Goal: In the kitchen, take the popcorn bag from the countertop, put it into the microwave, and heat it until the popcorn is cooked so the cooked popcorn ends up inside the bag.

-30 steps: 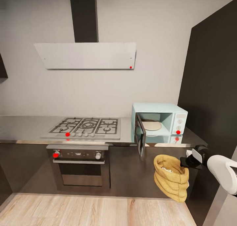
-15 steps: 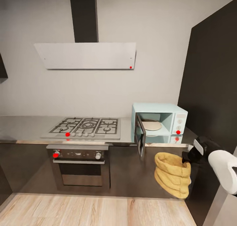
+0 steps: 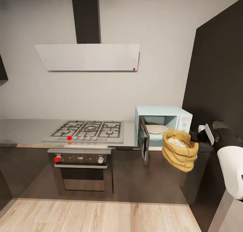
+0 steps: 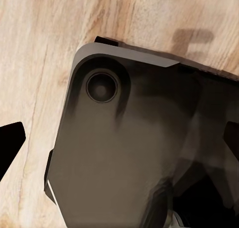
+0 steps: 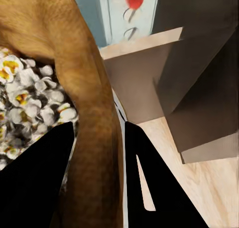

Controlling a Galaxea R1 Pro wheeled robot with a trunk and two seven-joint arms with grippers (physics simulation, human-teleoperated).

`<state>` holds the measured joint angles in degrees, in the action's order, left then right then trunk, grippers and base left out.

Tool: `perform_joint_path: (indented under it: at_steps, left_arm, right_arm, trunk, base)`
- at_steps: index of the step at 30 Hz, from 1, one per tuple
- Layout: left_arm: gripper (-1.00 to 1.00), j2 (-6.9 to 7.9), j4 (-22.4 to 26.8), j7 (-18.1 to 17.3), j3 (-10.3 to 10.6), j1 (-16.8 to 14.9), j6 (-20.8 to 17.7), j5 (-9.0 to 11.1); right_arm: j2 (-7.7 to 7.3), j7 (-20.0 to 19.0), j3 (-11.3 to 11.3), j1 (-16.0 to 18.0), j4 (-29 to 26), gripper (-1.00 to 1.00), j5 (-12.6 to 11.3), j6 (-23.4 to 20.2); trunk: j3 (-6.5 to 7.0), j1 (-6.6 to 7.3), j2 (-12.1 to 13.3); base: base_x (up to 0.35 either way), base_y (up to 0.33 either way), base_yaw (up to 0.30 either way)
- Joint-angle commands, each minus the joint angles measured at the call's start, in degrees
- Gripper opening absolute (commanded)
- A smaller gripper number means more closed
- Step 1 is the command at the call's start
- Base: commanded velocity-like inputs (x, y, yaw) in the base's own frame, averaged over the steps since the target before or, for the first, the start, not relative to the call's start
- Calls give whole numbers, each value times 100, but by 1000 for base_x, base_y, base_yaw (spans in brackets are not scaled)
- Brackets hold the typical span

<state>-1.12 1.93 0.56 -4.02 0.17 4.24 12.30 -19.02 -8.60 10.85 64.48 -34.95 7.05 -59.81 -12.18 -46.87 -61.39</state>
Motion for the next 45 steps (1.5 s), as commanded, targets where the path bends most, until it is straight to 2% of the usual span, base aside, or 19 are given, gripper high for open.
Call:
perform_joint_path:
  at_steps: [1, 6, 12, 17, 21, 24, 33, 37, 42, 45]
  left_arm:
    - [100, -2, 9, 6, -38, 1, 7, 0]
    - [100, -2, 9, 6, -38, 1, 5, 0]
    - [100, -1, 9, 6, -38, 1, 6, 0]
    - [100, -2, 9, 6, -38, 1, 4, 0]
    - [100, 2, 9, 6, -38, 1, 5, 0]
    - [100, 2, 9, 6, -38, 1, 6, 0]
    - [100, 4, 9, 6, -38, 1, 6, 0]
    - [100, 6, 9, 6, -38, 1, 7, 0]
    - [100, 6, 9, 6, -38, 1, 5, 0]
    - [100, 6, 9, 6, -38, 1, 7, 0]
  right_arm:
    - [3, -54, 17, 3, -154, -100, 60, -19]
    - [-62, -48, 22, 3, -619, -100, 60, -19]
    - [-92, -44, 22, 231, -686, -100, 25, -19]
    - [-22, 32, 3, 846, -189, -100, 53, -19]
    - [63, 232, -7, 1145, 159, -100, 64, -19]
    - [187, 407, -22, 1178, 202, -100, 68, -19]
    - [217, 419, -47, 1183, 219, -100, 74, -19]
    - [321, 432, -32, 1185, 227, -100, 64, -19]
    - [337, 429, -31, 1184, 234, -100, 52, -19]
    - [351, 433, -30, 1185, 460, -100, 59, -19]
  trunk:
    - [-7, -1, -4]
    - [-7, -1, -4]
    - [-7, -1, -4]
    - [-7, -1, -4]
    - [-7, -1, -4]
    - [-7, -1, -4]
    - [-7, -1, -4]
    - [-7, -1, -4]
    - [-7, -1, -4]
    - [-7, -1, -4]
  base:
    - [0, 0, 0]
    - [0, 0, 0]
    - [0, 0, 0]
    - [0, 0, 0]
    - [0, 0, 0]
    - [0, 0, 0]
    - [0, 0, 0]
    - [0, 0, 0]
    - [0, 0, 0]
    - [0, 0, 0]
